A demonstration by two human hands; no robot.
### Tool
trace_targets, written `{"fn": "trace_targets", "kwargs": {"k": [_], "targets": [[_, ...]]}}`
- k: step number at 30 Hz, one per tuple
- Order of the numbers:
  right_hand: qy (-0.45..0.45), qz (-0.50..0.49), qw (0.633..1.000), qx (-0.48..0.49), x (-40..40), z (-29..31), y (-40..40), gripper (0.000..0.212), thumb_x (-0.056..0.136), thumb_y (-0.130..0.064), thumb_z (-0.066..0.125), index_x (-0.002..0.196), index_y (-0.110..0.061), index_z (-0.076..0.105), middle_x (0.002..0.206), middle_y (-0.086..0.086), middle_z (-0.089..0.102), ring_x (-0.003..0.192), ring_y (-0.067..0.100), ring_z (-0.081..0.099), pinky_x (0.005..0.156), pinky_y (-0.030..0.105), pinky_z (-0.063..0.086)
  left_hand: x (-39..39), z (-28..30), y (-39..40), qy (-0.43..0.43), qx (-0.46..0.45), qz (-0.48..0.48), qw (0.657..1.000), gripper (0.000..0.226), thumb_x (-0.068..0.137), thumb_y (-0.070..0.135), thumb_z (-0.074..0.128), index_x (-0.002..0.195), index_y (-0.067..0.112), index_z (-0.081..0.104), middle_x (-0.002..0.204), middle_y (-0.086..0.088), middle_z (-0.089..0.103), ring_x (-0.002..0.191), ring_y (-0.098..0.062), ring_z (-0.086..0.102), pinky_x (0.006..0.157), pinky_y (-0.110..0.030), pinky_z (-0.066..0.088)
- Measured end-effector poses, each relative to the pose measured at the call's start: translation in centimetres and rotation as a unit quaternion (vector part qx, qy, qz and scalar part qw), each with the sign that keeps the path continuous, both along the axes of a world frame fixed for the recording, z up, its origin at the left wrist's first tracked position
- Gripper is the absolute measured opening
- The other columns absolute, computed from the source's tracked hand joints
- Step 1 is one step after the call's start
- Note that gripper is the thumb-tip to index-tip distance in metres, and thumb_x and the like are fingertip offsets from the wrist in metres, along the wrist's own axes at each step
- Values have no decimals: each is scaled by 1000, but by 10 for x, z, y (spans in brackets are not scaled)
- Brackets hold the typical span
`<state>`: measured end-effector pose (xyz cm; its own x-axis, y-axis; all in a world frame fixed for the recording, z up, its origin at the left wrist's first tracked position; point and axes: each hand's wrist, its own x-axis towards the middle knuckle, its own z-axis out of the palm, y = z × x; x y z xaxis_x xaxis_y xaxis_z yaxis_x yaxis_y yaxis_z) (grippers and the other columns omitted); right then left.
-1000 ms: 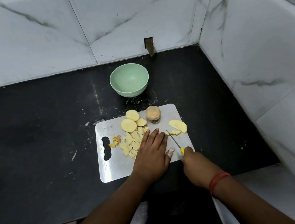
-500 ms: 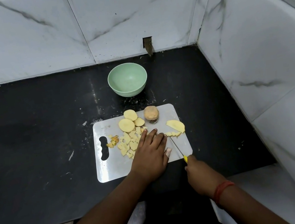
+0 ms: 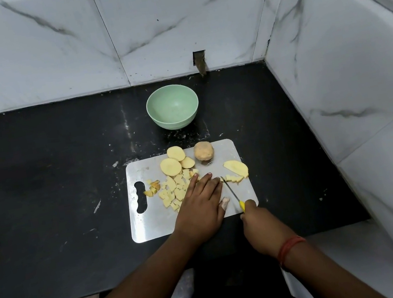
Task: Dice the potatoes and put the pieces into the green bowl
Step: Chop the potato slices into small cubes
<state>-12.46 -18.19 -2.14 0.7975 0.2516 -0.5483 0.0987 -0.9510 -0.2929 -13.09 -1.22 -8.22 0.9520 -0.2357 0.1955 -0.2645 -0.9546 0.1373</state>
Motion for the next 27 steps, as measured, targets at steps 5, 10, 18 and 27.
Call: {"fn": "trace_targets", "kwargs": {"k": [5, 10, 18, 27], "targets": [[-11, 6, 1000, -3, 1, -2, 3, 19, 99, -14, 39, 117, -7, 38, 87, 6, 51, 75, 21, 58, 63, 31, 41, 0, -1, 0, -4, -3, 0, 1000, 56, 106, 43, 33, 142, 8, 57, 144, -6, 57, 143, -24, 40, 124, -49, 21], [-1, 7, 1000, -7, 4, -2, 6, 18, 97, -8, 39, 115, -5, 39, 93, 10, 56, 72, 20, 52, 63, 30, 39, 2, -3, 0, 3, 7, 5, 1000, 58, 106, 45, 32, 143, 9, 56, 145, -6, 57, 143, -25, 40, 123, -49, 22], [37, -7, 999, -16, -6, -4, -5, 23, 99, -14, 42, 121, -6, 39, 91, 8, 57, 78, 19, 59, 59, 26, 40, 1, -3, 0, 5, 19, 7, 1000, 57, 105, 45, 31, 142, 9, 58, 143, -5, 58, 143, -26, 40, 123, -50, 23], [-27, -89, 989, 112, 6, 33, -31, 17, 103, -28, 40, 102, -11, 44, 87, 4, 53, 73, 16, 51, 66, 29, 35, 0, 3, -2, -20, 21, -5, 1000, 56, 105, 45, 36, 144, 9, 54, 149, -10, 52, 145, -25, 38, 125, -49, 17]]}}
